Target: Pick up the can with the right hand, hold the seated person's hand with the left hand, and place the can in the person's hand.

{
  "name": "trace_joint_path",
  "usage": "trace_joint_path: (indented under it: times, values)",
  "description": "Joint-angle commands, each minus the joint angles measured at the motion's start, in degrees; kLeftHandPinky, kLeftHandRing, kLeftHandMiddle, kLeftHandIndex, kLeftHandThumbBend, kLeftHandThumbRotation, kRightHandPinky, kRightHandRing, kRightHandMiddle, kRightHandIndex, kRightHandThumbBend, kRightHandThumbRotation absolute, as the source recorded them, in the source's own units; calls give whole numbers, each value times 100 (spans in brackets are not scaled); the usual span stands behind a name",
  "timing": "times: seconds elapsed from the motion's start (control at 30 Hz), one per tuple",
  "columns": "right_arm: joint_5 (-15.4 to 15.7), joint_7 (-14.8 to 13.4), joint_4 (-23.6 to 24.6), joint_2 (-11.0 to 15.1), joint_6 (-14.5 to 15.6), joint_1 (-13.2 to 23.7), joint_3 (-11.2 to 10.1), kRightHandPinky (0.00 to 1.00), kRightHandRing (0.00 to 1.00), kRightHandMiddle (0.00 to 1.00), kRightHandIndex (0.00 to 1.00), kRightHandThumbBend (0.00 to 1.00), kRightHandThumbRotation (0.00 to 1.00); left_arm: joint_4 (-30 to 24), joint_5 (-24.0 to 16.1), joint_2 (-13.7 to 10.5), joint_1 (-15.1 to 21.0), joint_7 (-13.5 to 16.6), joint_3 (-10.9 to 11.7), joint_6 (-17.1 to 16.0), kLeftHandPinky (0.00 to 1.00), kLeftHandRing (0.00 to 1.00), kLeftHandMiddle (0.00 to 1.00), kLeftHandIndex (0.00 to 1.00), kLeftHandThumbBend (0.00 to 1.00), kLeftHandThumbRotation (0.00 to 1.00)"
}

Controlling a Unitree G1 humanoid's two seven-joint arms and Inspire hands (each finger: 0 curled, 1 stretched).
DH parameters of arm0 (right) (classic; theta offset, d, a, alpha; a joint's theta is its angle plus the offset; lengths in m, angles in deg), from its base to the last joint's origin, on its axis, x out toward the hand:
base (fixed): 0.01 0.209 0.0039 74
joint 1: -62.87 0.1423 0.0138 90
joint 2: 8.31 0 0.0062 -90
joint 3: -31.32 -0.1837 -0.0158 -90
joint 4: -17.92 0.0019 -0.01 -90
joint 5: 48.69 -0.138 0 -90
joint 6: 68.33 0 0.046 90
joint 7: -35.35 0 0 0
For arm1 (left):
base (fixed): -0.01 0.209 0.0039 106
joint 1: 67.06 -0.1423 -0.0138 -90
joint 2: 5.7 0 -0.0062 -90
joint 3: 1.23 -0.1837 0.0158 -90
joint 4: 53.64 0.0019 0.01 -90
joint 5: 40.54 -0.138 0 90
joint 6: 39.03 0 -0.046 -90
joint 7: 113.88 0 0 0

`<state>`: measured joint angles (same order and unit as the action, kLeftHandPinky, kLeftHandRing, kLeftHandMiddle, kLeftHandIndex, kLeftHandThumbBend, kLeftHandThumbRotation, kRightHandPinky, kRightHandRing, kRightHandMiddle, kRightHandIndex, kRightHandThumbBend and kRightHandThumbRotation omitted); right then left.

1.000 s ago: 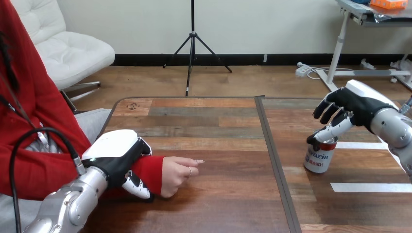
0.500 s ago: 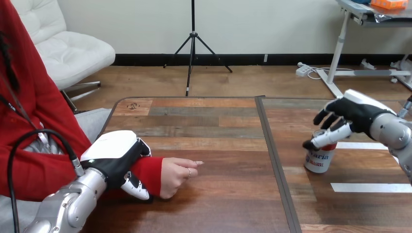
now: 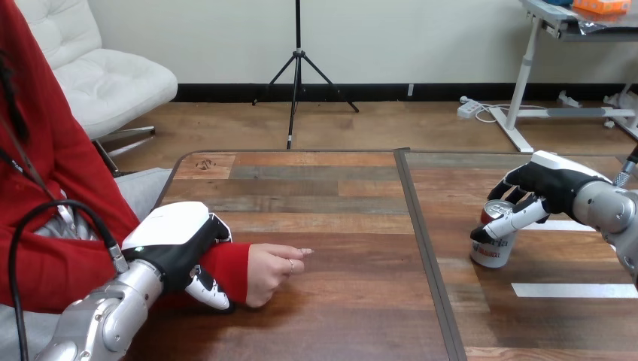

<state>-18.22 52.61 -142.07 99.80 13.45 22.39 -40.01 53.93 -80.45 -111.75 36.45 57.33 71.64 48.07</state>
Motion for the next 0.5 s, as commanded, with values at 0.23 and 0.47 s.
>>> trace_joint_path:
  times: [0.23,0.47]
  values:
    - [-16,53,96,26,-49,468,11,67,72,74,73,100,36,-571,168,26,425,73,233,-94,29,35,41,41,80,0]
    - [-17,70,86,29,-49,462,21,66,71,74,72,100,34,-565,181,28,425,59,233,-100,29,36,41,41,80,0]
